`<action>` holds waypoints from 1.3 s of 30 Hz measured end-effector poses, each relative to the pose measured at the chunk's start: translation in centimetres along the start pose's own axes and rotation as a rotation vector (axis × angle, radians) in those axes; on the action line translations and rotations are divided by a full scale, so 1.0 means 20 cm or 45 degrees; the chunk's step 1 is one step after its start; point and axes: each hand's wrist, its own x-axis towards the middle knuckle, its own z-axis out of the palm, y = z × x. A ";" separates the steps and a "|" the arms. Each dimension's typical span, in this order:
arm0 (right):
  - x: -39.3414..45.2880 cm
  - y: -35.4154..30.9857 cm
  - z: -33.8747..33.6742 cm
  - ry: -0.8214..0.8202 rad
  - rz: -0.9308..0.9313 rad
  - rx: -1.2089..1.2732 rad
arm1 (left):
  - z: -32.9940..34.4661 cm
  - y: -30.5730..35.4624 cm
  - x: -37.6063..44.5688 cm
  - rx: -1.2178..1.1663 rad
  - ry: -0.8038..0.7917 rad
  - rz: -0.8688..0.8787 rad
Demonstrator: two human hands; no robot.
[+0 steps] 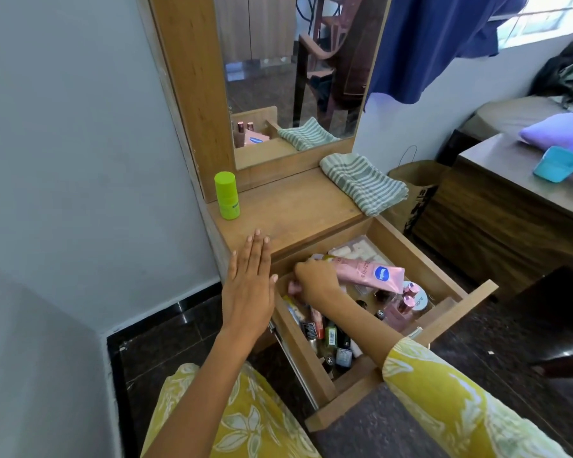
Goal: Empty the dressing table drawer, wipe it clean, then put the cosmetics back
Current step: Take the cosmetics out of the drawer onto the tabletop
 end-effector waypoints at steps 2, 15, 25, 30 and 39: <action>0.00 -0.02 -0.02 0.042 -0.041 0.032 | -0.01 0.00 0.00 0.005 -0.017 0.013; -0.32 0.19 -0.25 0.825 0.232 1.396 | -0.02 0.02 0.00 -0.022 -0.036 -0.019; -0.06 -0.02 -0.17 0.847 0.221 1.136 | -0.02 0.03 0.00 -0.027 -0.072 -0.042; 0.03 -0.01 -0.28 0.556 0.243 0.456 | 0.00 0.04 -0.01 -0.062 -0.048 -0.076; 0.20 0.00 -0.41 0.383 0.211 0.881 | 0.00 0.03 -0.01 -0.083 -0.054 -0.051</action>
